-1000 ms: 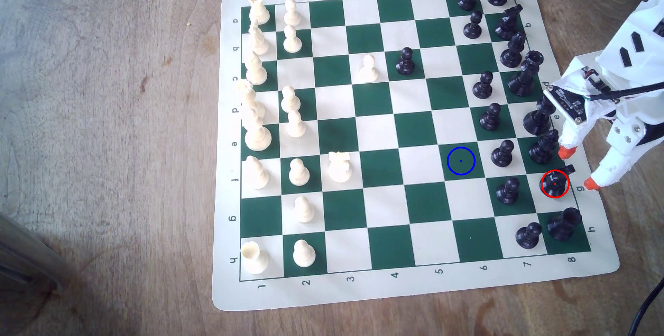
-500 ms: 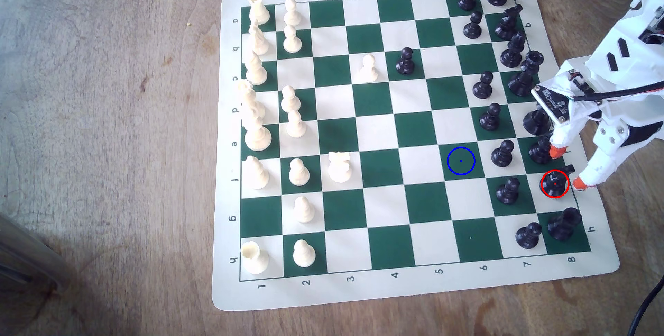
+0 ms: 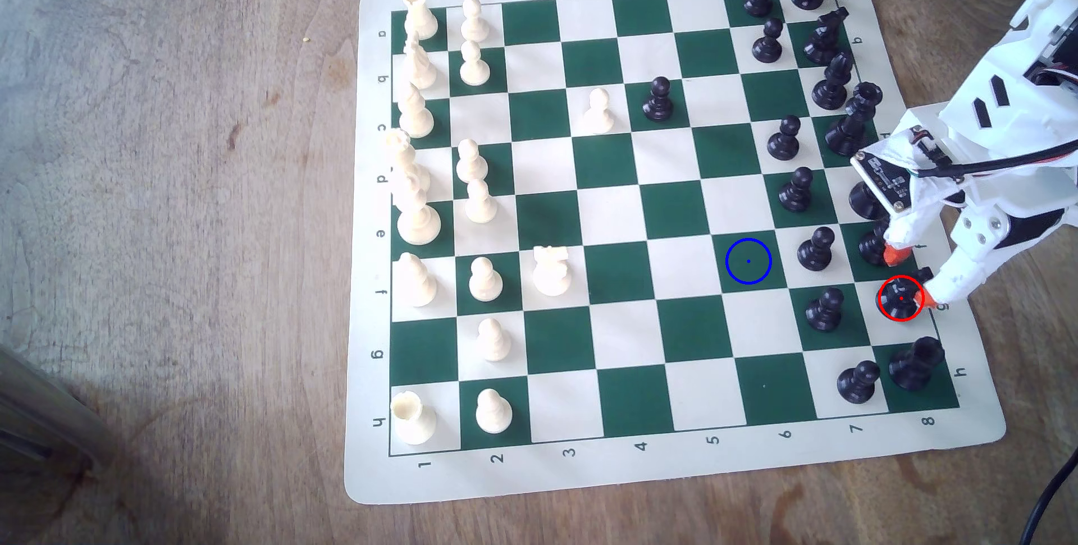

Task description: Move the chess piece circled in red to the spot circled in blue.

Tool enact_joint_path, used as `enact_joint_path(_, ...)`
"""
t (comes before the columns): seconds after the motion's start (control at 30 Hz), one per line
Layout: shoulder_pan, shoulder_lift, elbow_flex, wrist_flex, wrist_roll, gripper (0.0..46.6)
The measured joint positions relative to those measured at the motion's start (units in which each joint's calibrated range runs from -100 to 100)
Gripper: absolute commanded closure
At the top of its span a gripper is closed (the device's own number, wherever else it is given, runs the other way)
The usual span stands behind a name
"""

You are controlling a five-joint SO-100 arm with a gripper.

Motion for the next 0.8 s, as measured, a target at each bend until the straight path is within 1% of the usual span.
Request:
enact_joint_path(0.17,0.0,0.0,1.45,-0.64,0.0,35.8)
enact_joint_path(0.2,0.0,0.0,1.72,-0.72,0.0,36.6)
enact_joint_path(0.33,0.0,0.0,1.72,-0.8,0.0,42.4)
enact_joint_path(0.47,-0.07,0.25,1.72,-0.8,0.24,44.6)
enact_joint_path(0.57,-0.37,0.42,1.72,-1.2,0.29,45.4)
enact_joint_path(0.6,-0.37,0.42,1.72,-1.27,0.29,46.3)
enact_joint_path(0.8,-0.52,0.84,1.63,-1.27,0.29,46.3)
